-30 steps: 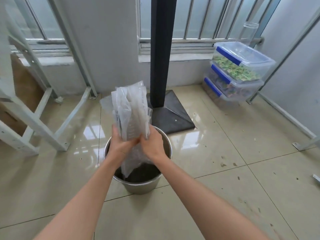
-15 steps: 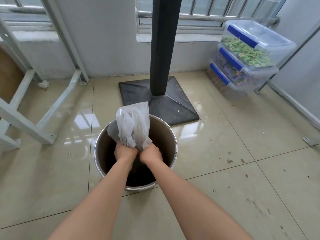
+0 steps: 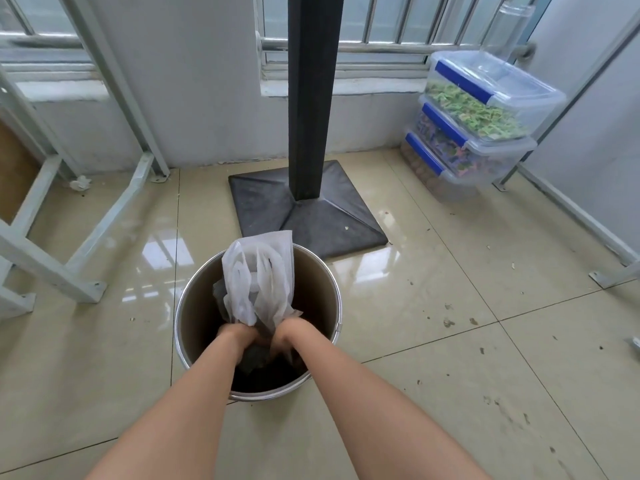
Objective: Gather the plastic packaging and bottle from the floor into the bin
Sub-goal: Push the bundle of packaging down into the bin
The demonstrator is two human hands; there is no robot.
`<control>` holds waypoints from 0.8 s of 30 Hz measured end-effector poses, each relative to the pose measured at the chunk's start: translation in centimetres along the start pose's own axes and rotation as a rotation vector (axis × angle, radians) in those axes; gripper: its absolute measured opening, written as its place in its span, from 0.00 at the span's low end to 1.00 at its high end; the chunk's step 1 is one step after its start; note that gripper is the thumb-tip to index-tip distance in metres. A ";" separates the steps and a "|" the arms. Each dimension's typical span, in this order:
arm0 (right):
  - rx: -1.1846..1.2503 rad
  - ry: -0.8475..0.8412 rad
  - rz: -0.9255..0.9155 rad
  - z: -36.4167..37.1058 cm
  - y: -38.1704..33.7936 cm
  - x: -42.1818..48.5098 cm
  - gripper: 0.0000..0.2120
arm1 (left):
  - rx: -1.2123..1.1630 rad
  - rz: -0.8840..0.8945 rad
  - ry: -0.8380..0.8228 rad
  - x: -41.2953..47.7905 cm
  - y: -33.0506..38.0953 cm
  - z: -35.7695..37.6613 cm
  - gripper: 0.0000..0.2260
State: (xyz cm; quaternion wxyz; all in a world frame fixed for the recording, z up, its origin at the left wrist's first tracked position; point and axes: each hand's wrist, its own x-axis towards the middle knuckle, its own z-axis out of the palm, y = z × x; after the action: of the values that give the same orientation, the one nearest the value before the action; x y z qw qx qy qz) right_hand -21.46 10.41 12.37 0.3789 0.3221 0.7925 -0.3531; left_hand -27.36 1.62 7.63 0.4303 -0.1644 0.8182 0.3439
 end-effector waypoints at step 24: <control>0.614 0.214 -0.198 -4.7 3.8 -16.2 0.16 | 0.604 0.342 0.141 -16.6 1.1 -6.4 0.18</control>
State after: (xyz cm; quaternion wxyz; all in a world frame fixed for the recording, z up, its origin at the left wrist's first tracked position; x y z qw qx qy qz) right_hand -12.08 12.30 26.80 0.1429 0.3778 0.7119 -0.5745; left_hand -22.17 -2.56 24.20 0.3383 0.0863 0.9264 0.1412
